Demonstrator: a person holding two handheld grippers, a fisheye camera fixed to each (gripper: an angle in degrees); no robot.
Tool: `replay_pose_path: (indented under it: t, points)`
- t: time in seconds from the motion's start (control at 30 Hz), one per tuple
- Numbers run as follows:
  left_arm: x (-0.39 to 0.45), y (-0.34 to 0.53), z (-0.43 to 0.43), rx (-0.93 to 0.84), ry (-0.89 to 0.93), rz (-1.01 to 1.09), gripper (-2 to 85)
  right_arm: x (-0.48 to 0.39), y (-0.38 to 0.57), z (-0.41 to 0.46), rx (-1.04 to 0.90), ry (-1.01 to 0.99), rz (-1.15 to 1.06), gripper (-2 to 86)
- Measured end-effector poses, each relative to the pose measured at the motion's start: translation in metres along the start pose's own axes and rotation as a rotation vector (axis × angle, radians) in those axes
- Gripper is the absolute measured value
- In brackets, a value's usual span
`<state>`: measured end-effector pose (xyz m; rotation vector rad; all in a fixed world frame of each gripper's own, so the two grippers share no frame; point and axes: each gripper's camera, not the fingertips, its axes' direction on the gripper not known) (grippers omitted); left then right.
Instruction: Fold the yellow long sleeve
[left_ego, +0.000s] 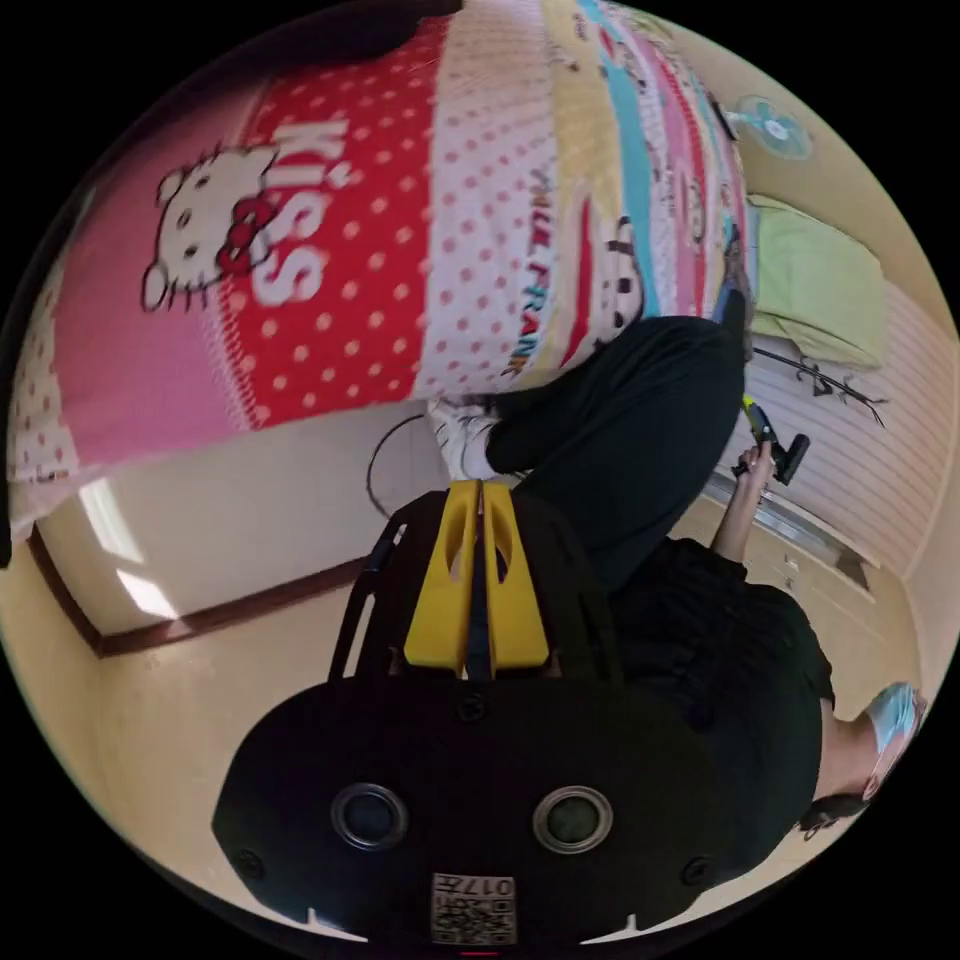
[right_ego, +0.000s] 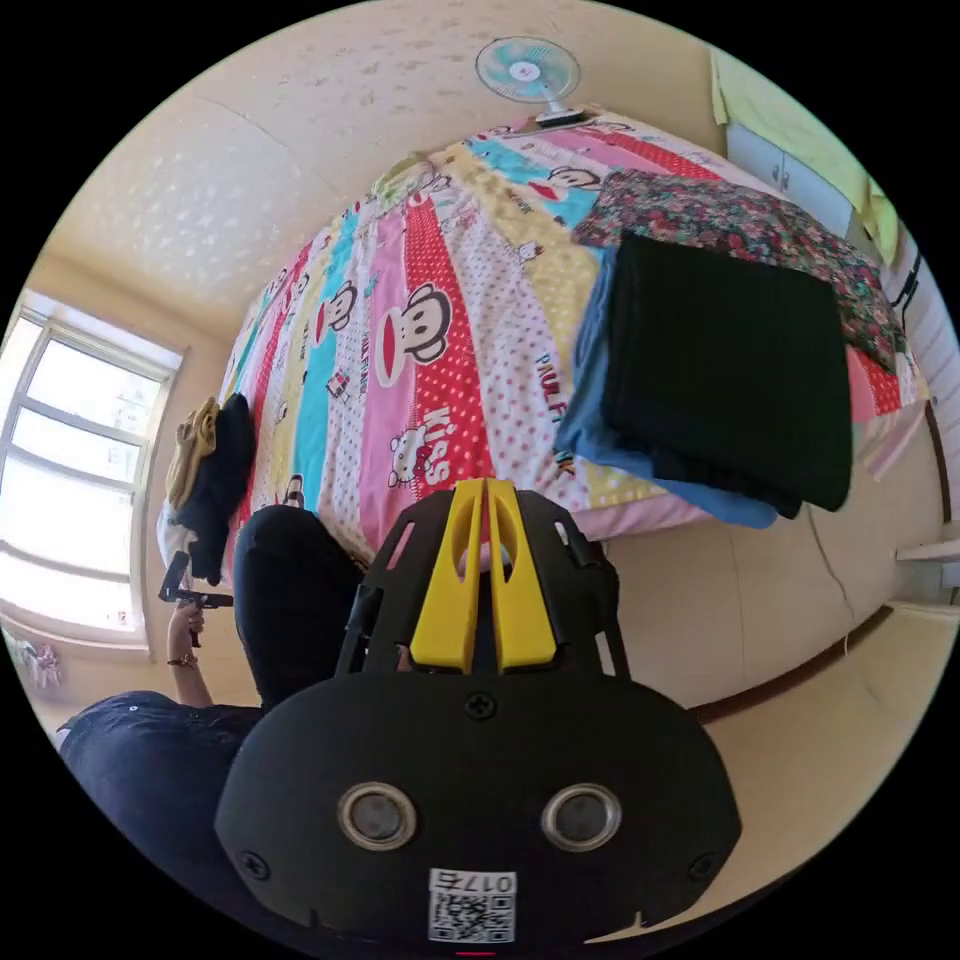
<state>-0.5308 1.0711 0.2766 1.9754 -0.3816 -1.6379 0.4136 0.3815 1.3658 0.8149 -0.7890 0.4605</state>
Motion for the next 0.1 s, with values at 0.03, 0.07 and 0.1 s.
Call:
replay_pose_path:
  t: [0.03,0.07,0.1]
  points:
    - [0.02,-0.01,-0.011,0.052,0.001,0.056,-0.7,0.011,0.015,-0.019,0.06,0.034,0.04,1.3]
    - [0.042,-0.021,-0.019,0.084,-0.056,0.092,-0.8,0.022,0.03,-0.033,0.108,0.092,0.099,1.8]
    - [0.053,-0.027,-0.021,0.089,-0.095,0.109,-0.9,0.028,0.037,-0.039,0.129,0.117,0.132,2.0]
